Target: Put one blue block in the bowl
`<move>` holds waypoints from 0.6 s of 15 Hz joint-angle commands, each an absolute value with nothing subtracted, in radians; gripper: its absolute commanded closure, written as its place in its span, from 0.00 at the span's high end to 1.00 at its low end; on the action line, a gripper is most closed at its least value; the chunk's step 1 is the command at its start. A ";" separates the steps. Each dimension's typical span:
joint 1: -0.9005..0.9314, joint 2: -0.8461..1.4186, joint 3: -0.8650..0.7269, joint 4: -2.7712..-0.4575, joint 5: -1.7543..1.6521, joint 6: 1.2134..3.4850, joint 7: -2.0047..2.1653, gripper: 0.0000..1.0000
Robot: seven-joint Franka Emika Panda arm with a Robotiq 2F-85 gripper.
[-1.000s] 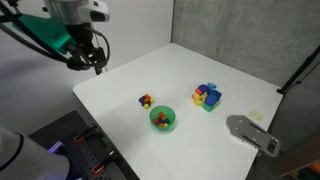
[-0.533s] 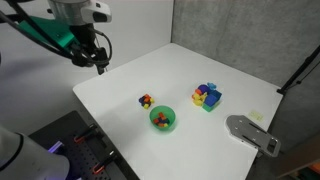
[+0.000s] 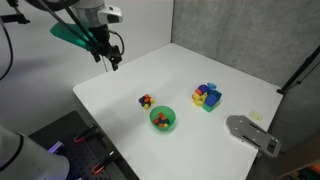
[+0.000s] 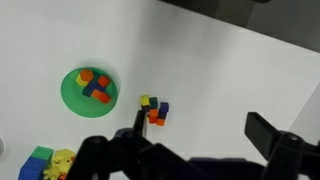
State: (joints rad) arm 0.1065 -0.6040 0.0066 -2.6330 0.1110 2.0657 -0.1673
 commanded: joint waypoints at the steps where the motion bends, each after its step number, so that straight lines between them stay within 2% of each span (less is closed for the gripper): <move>1: 0.096 -0.457 0.033 -2.579 0.090 2.158 -0.124 1.00; 9: 0.103 -0.167 0.060 -2.543 0.075 2.417 -0.119 1.00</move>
